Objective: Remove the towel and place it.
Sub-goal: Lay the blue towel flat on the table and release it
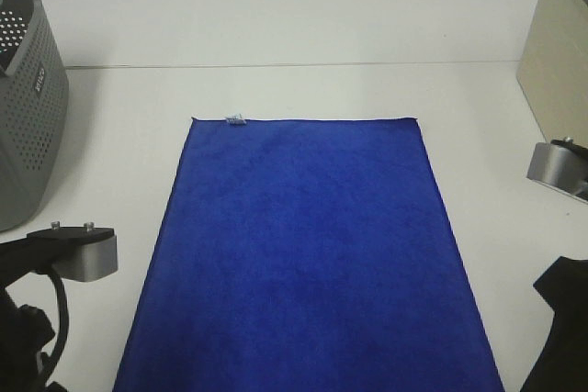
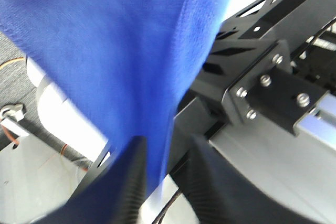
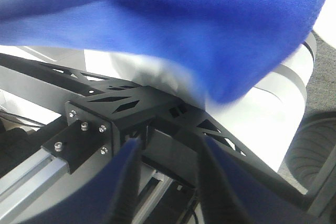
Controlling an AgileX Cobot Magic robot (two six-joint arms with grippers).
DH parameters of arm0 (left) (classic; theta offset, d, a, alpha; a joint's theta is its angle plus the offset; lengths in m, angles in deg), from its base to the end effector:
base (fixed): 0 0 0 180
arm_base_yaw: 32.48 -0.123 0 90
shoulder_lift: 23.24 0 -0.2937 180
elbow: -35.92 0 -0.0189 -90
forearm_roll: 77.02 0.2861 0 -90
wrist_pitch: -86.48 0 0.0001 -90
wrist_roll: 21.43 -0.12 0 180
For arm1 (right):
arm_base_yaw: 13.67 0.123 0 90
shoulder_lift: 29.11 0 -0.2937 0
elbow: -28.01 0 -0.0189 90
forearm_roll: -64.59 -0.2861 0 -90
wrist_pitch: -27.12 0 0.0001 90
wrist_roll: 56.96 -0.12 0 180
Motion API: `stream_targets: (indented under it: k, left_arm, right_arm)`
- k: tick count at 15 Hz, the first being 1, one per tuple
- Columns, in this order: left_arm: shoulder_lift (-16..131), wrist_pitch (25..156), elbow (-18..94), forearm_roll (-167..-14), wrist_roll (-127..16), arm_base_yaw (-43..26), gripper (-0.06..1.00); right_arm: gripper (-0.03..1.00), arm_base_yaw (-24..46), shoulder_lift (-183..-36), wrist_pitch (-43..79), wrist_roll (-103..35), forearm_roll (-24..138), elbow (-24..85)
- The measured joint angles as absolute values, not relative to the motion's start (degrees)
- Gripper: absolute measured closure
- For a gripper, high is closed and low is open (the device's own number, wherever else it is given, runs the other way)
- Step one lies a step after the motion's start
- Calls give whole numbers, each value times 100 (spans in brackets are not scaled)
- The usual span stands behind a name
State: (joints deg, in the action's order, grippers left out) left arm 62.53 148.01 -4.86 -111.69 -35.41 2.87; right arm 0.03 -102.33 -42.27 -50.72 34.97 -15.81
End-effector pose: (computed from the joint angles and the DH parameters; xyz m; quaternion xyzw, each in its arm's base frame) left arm 0.1395 -0.1726 0.1570 -0.2518 -0.9322 0.2344 0.1127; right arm 0.1537 0.0946 0.1848 0.0654 -0.9686 -0.2298 0.0693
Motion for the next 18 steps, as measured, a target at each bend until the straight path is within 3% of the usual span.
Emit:
stream_targets:
  k: [2,5,9,12,18]
  left_arm:
    - [6253,14715,-486,-11278,-3541,287,49]
    - [6258,14704,-342,-11306,-3541,287,33]
    - [6270,14675,592,-10602,-3215,247,29]
    - [6276,14566,1182,-10109,-2854,-434,29]
    - [6665,14578,2712,-9937,-3192,-2142,29]
  right_arm:
    - [49,3,-10233,-4227,-5404,3537,-1581]
    - [26,3,-10233,-4227,-5908,3910,-1558]
    - [25,3,-10239,-4227,-5937,4018,-773]
    - [25,-14,-10410,-4227,-6091,4397,201]
    - [24,-1539,-11946,-4232,-5261,3801,2361]
